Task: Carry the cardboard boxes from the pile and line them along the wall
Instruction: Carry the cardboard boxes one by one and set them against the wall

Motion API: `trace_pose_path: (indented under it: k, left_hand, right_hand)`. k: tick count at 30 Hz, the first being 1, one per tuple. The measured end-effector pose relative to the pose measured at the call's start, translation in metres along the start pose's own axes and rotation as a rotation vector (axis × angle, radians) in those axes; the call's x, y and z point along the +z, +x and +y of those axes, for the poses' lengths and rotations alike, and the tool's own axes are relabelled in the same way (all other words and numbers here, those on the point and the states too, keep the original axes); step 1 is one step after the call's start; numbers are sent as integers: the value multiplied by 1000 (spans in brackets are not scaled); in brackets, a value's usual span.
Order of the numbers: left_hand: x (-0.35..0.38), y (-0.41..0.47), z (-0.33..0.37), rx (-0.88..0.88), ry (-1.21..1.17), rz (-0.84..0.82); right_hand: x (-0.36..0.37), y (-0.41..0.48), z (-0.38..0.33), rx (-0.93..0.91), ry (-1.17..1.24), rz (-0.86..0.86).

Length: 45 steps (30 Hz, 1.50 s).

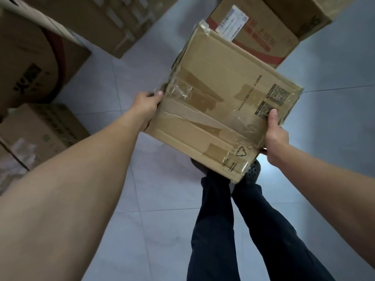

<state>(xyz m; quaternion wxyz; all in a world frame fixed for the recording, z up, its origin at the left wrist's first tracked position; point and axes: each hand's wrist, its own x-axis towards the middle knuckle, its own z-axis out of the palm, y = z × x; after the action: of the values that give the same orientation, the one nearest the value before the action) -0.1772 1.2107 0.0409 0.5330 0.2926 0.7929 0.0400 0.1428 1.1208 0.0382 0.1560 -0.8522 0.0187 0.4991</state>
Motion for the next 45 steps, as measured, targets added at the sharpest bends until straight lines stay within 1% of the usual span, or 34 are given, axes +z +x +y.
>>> trace_pose_path:
  k: [1,3,6,8,9,11,13,14,15,19,22,25,29,30,32,37,39,41,45]
  left_hand:
    - [3,-3,-10,7,-11,11]
    - [8,-13,-26,46,92,55]
    - [15,-45,-37,82,238,166]
    - [18,-74,-47,89,227,234]
    - [19,-87,-52,94,210,270]
    - [18,-114,-65,61,159,317]
    - [14,-146,-73,36,90,362]
    - [12,-156,-77,30,69,375]
    - [9,-183,-81,24,27,411]
    - [0,-277,-98,-49,-61,498]
    - [-4,-361,-122,-144,-167,581]
    - [-5,-424,-151,-244,-291,645]
    - [-11,-514,-203,-325,-419,720]
    - [-11,-527,-213,-344,-431,715]
    - [-15,-570,-243,-382,-480,763]
    - [-19,-673,-326,-468,-634,892]
    - [-18,-727,-371,-501,-720,949]
    - [-18,-758,-400,-515,-738,992]
    - [-11,-854,-479,-541,-793,1102]
  right_hand:
    - [-1,-1,-1,3,-14,-1]
    - [-1,-3,-3,15,-23,1]
    - [-6,-6,-7,27,-44,0]
    - [-10,-15,-11,5,-99,11]
    - [-12,-20,-13,-20,-136,24]
    - [-18,-39,-20,-129,-227,30]
    - [-25,-61,-30,-277,-315,-1]
    - [-24,-67,-34,-326,-349,-20]
    - [-31,-85,-42,-375,-402,-57]
    - [-53,-157,-63,-427,-539,-189]
    - [-76,-223,-62,-541,-626,-299]
    - [-93,-280,-50,-625,-729,-376]
    - [-97,-360,-14,-774,-889,-507]
    - [-96,-370,-7,-776,-933,-534]
    - [-89,-406,19,-839,-1006,-618]
    - [-76,-503,106,-1048,-1178,-747]
    - [-77,-546,161,-1151,-1212,-809]
    - [-75,-572,194,-1220,-1228,-848]
    - [-86,-643,297,-1335,-1307,-964]
